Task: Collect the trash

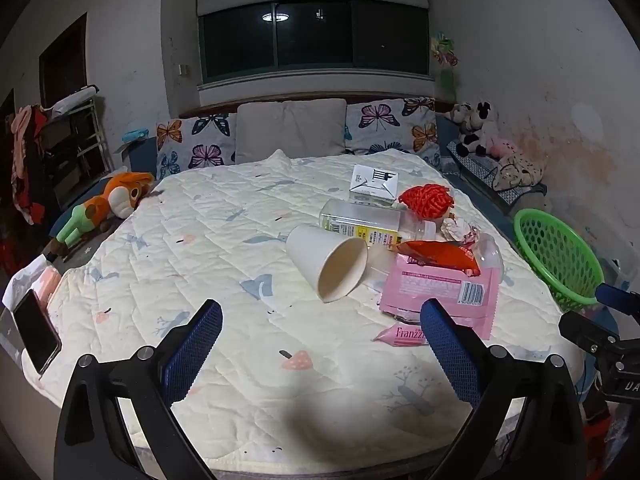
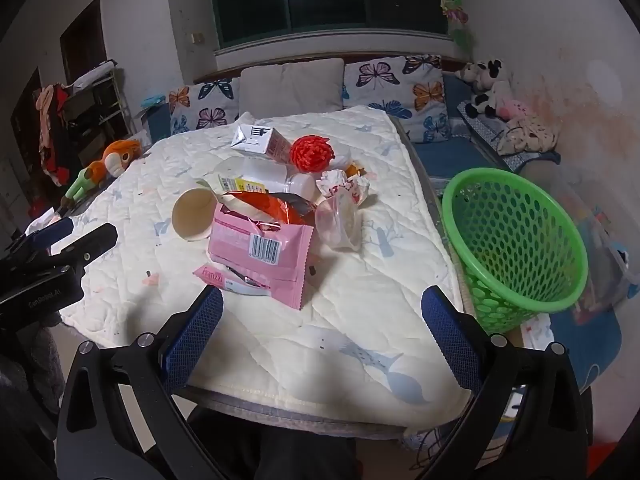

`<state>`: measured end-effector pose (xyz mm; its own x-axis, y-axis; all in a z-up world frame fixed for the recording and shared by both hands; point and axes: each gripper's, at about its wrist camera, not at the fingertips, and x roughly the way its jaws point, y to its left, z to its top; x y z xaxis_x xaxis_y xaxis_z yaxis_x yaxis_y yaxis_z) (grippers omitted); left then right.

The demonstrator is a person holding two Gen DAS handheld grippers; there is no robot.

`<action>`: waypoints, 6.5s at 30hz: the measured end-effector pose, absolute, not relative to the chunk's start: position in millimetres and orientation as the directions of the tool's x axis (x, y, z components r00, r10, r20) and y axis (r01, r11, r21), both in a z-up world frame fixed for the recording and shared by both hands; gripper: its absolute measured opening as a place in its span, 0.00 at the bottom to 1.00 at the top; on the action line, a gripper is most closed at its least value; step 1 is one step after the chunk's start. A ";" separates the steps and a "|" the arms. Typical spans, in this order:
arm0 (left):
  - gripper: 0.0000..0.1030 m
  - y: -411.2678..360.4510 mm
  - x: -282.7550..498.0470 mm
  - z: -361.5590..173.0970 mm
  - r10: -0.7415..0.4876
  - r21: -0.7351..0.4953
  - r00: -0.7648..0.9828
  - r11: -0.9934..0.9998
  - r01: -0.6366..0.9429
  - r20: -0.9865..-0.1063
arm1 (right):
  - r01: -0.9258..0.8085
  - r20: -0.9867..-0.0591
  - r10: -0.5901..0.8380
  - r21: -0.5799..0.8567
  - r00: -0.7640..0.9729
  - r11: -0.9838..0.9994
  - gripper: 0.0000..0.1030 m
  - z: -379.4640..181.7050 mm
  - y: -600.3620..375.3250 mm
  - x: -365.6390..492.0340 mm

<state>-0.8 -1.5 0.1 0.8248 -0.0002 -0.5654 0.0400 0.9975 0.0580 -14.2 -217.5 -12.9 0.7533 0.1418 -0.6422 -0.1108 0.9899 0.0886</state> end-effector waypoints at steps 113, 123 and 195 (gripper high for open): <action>0.93 15.3 31.9 -11.7 0.024 0.040 0.785 0.999 0.001 -0.619 | -0.176 -0.683 0.180 0.077 0.708 0.981 0.96 -26.7 -205.5 21.4; 0.93 16.9 63.1 -20.0 0.023 0.054 0.760 0.998 0.016 -0.649 | -0.237 -0.693 0.219 0.072 0.687 0.969 0.96 -30.1 -198.0 41.3; 0.03 45.2 120.3 -32.3 -0.050 0.006 0.723 0.997 0.075 -0.689 | -0.540 -0.760 0.359 0.014 0.541 0.842 0.39 -39.2 -168.0 76.5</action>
<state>120.3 45.2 -32.3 0.7230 -0.0503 -0.6890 0.0749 0.9972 0.0058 76.5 -168.0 -39.2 0.5408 0.3595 -0.7605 -0.5400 0.8416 0.0138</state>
